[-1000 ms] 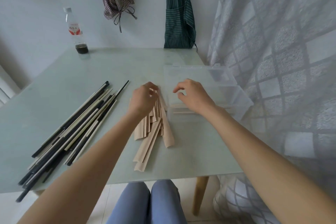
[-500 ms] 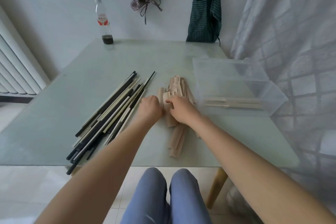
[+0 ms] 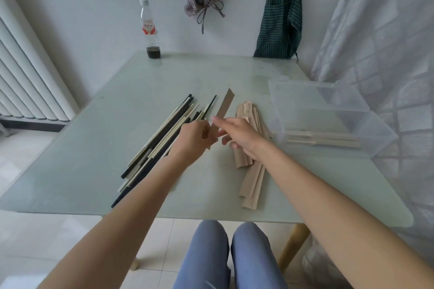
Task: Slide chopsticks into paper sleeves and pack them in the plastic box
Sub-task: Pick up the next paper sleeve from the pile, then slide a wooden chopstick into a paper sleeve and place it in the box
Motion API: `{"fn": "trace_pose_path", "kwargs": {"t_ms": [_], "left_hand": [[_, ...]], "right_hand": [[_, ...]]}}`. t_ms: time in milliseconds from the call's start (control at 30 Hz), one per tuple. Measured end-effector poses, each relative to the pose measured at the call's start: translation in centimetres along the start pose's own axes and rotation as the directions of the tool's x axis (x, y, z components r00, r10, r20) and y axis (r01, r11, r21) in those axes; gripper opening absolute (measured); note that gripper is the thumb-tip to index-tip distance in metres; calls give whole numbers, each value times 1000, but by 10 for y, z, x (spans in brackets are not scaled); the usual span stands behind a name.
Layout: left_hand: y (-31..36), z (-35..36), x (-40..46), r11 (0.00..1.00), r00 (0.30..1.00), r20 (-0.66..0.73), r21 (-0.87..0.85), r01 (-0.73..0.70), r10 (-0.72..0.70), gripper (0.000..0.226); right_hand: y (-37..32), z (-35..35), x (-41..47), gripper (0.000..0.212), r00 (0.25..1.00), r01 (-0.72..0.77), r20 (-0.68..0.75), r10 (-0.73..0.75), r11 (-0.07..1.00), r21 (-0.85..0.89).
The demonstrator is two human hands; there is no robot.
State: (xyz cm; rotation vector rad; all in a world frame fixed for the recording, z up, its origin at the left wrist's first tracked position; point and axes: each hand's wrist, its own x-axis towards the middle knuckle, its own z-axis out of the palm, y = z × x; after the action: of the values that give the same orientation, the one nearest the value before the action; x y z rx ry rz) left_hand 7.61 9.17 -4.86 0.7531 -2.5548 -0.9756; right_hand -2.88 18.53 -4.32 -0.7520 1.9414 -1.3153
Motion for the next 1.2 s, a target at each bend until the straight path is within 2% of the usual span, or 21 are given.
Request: {"fn": "trace_pose_path", "kwargs": {"t_ms": [100,133,200,300,400,500,700,800,1000,1200], "left_hand": [[2,-9,-5,986,988,-12,74,-152,153,14],[0,-13,-6,984,987,-12,71,-161,162,13],[-6,-22,-6,988,991,-22,90,-127,129,12],[-25,-28,-5,975,1000,-7,222,-1,3,7],[-38,-24,-9,942,987,67,313,118,-146,2],[-36,-20,-10,924,978,48,341,175,-204,16],[-18,-8,-9,853,985,8,501,148,-175,16],[-16,-2,-8,821,985,-1,553,143,-170,26],[-13,1,-5,825,988,16,551,121,-156,18],[-9,5,-6,809,990,15,578,108,-143,16]], "right_hand": [[-8,12,2,20,999,-43,3,43,981,190],[-11,15,3,17,998,-50,-17,55,972,228],[-15,16,5,16,994,-65,-62,88,950,304],[-16,15,5,15,989,-94,-69,133,911,401],[-9,19,3,12,981,-146,-53,185,894,424],[-1,23,5,26,974,-172,-63,219,887,429],[3,20,5,30,975,-172,-52,215,883,438],[5,16,2,28,977,-171,-44,206,896,409],[11,9,-1,26,982,-154,-40,187,898,413],[14,6,-2,26,985,-128,-37,169,856,501]]}}
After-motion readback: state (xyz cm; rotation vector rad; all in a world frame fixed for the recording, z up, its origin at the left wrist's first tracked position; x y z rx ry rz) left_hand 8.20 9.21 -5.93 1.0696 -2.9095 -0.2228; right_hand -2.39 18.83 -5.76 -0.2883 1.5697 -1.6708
